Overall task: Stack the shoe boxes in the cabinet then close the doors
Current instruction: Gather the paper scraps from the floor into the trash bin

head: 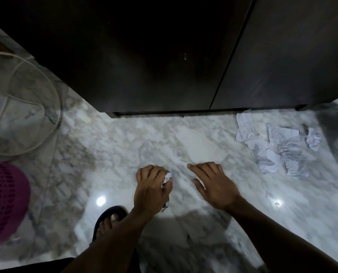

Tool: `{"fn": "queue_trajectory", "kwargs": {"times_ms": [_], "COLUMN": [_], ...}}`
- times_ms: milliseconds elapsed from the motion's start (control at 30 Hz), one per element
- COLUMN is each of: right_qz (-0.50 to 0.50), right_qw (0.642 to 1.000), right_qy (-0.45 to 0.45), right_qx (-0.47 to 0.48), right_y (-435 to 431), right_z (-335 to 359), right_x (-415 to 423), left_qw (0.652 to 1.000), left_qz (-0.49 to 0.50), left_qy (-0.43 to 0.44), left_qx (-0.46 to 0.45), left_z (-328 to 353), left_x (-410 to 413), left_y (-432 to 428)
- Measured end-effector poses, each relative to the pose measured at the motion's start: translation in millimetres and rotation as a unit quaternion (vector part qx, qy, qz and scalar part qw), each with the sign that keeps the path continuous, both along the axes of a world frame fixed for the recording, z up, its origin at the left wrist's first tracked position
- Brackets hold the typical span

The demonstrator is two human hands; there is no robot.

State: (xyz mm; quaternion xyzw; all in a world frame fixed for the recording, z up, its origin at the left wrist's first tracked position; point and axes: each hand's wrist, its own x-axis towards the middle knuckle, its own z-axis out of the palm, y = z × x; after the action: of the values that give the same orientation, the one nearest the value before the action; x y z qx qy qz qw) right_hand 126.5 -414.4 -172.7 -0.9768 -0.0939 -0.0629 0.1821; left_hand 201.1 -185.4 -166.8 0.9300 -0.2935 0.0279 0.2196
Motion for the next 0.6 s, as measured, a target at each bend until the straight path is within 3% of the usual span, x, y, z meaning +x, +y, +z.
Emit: {"fn": "queue_trajectory", "kwargs": {"times_ms": [367,500,600], "right_qz": [0.014,-0.001,-0.023], "right_qw": [1.000,1.000,0.999], "right_qy": [-0.004,-0.017,-0.031], "right_qx": [0.013,0.025,0.029], "right_y": [-1.9,0.8,2.6], "right_z": [-4.9,-5.6,-8.3], "right_x": [-0.4,2.1,8.3], "left_qw": [0.997,0.994,0.992], "left_qz": [-0.076,-0.090,-0.094], "left_qy": [0.013,-0.027,-0.068], "left_qx": [0.015,0.063,0.038], "left_z": [3.2,1.4,-5.1], "left_x": [-1.2,-0.3,4.4], "left_y": [9.2,6.0,-0.7]}}
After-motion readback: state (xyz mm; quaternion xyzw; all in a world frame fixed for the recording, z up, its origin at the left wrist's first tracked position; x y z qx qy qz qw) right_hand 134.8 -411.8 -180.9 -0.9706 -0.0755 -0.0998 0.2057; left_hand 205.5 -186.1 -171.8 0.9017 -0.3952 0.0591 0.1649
